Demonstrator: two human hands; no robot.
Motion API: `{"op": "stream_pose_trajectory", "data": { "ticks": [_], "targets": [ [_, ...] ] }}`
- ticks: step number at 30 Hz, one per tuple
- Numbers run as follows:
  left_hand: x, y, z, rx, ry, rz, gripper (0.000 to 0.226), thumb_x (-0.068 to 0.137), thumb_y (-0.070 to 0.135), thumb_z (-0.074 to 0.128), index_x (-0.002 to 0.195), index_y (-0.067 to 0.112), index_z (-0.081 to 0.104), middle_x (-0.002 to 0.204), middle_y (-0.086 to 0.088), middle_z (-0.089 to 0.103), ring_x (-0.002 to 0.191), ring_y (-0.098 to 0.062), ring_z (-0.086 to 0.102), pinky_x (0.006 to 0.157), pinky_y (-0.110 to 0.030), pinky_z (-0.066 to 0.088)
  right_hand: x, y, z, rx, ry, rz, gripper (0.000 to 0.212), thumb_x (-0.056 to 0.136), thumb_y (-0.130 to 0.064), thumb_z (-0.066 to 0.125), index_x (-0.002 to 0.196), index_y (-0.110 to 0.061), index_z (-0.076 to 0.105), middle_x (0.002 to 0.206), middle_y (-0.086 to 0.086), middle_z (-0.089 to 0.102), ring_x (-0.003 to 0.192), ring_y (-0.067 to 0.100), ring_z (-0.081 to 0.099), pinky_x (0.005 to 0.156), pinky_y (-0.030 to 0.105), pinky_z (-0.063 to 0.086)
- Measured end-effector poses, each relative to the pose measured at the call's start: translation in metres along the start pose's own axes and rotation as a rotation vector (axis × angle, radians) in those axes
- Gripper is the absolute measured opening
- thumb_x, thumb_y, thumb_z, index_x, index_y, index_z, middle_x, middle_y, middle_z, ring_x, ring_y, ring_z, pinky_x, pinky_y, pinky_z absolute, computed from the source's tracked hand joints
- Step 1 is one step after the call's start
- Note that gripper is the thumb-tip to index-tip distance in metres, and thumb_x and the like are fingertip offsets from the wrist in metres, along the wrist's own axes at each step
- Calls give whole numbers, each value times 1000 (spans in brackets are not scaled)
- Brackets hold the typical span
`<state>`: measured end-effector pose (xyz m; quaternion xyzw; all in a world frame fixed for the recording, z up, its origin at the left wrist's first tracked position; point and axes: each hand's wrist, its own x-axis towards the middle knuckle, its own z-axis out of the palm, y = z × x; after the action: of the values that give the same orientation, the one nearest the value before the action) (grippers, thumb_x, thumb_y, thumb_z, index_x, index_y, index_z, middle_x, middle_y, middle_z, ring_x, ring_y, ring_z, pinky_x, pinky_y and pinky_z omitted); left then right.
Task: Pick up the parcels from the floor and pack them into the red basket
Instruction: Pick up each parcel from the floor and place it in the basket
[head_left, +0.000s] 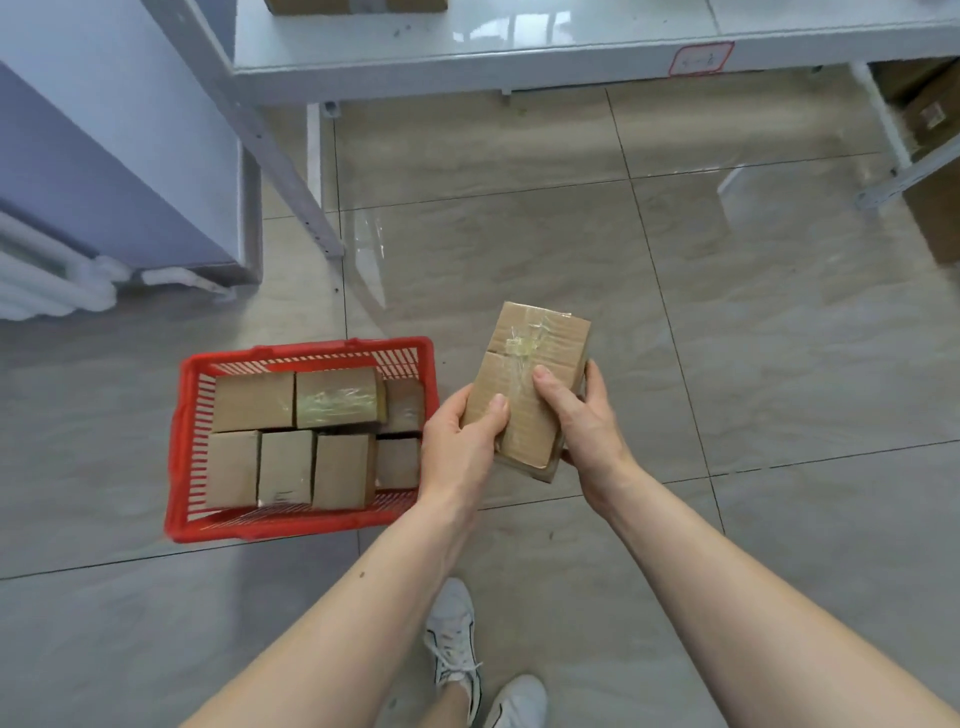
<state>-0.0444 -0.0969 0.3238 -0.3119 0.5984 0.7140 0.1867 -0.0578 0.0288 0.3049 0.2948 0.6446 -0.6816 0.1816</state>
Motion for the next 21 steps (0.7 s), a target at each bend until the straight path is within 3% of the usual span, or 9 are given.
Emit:
{"op": "stream_pose_trajectory", "data": {
  "ticks": [4, 8, 12, 21],
  "targets": [
    [-15, -19, -34, -26, 40, 10, 20, 93, 19, 63, 112, 19, 72, 106, -4, 76, 102, -23, 72, 90, -40, 57, -15, 23, 27, -49, -51, 20, 78, 72, -54, 71, 141, -31, 41, 127, -8, 67, 113, 11, 66, 98, 44, 53],
    [-33, -38, -63, -52, 91, 24, 24, 93, 22, 64, 116, 23, 71, 104, 3, 77, 92, -12, 71, 72, -25, 54, -33, 46, 50, -92, -84, 35, 59, 84, -46, 66, 137, -31, 44, 123, -8, 68, 110, 13, 67, 94, 42, 56],
    [-43, -46, -94, -106, 101, 13, 26, 93, 15, 64, 118, 17, 70, 107, -2, 77, 102, -19, 72, 91, -40, 58, -47, 66, 75, -117, -108, 68, 53, 88, -44, 63, 136, -32, 44, 122, -8, 68, 109, 14, 68, 93, 48, 56],
    [-1, -42, -172, 15, 28, -12, 28, 90, 15, 68, 117, 22, 69, 103, 1, 77, 96, -16, 73, 83, -34, 59, -38, 86, 149, -104, -55, 142, 49, 94, -41, 56, 140, -32, 39, 123, -6, 65, 110, 18, 66, 95, 52, 54]
  ]
}}
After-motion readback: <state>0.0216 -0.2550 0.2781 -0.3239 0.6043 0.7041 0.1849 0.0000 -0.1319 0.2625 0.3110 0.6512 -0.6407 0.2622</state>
